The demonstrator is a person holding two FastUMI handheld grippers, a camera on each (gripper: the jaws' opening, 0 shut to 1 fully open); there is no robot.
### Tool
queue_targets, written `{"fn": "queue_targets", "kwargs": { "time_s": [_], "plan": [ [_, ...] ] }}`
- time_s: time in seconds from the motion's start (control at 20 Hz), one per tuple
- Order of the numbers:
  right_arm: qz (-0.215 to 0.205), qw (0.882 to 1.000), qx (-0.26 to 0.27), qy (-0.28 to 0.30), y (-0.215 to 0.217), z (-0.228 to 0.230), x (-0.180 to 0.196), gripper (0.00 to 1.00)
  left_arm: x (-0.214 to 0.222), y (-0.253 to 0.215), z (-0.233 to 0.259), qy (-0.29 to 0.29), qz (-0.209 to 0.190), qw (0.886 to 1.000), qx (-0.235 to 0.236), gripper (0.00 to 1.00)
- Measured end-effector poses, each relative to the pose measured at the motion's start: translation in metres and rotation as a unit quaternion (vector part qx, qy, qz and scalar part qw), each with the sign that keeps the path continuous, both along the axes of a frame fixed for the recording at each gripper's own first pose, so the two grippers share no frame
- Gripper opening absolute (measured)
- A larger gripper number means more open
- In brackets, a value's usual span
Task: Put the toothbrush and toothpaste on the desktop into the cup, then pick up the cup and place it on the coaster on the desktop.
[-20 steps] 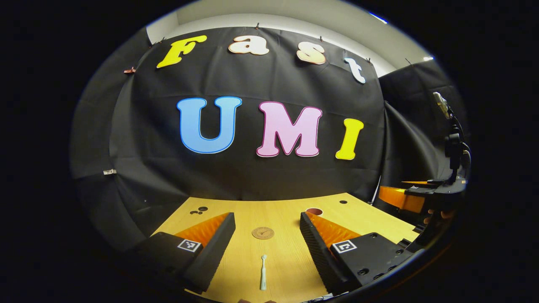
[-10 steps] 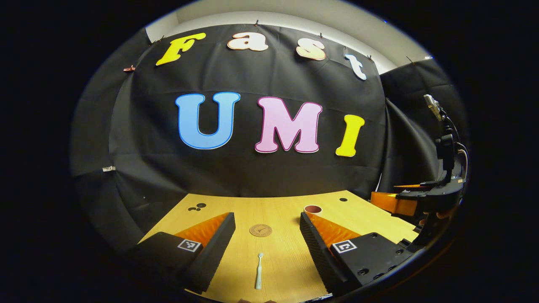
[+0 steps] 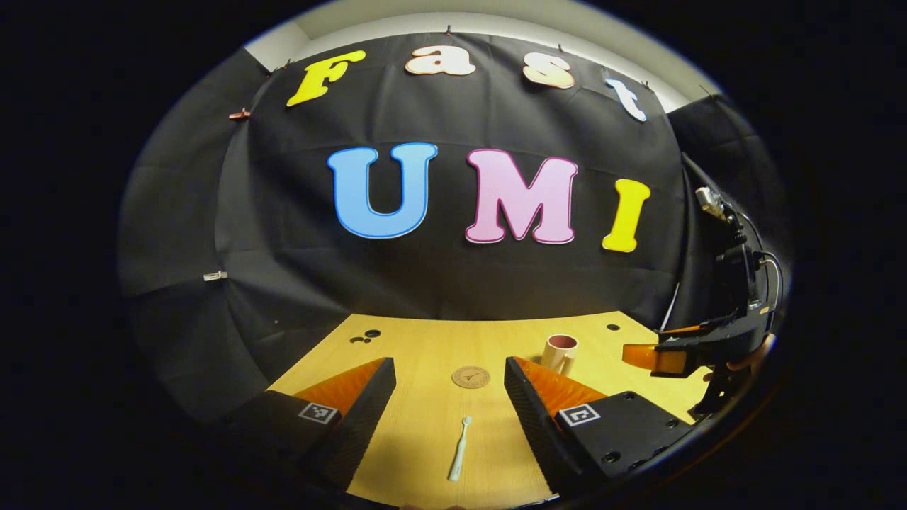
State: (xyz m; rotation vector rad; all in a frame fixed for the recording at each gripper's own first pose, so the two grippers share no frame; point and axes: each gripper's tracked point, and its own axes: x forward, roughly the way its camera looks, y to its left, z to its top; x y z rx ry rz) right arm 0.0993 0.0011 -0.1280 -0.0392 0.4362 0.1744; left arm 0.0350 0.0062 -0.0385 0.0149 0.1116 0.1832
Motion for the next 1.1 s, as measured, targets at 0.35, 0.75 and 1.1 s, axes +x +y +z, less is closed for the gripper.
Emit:
{"fn": "queue_targets", "kwargs": {
  "time_s": [0.35, 0.75, 1.1],
  "plan": [
    [0.017, 0.993, 0.002, 0.115, 0.004, -0.081, 0.005, 0.98, -0.004, -0.001, -0.025, 0.052, 0.029, 0.997, 0.053, 0.96],
    [0.031, 0.972, -0.016, 0.232, 0.003, -0.166, -0.017, 0.99, 0.001, -0.011, -0.039, 0.085, 0.057, 0.994, 0.047, 0.97],
    [0.015, 0.967, -0.015, 0.256, 0.002, -0.190, -0.010, 0.99, -0.004, -0.017, -0.053, 0.104, 0.058, 0.992, 0.036, 0.96]
  ]
}}
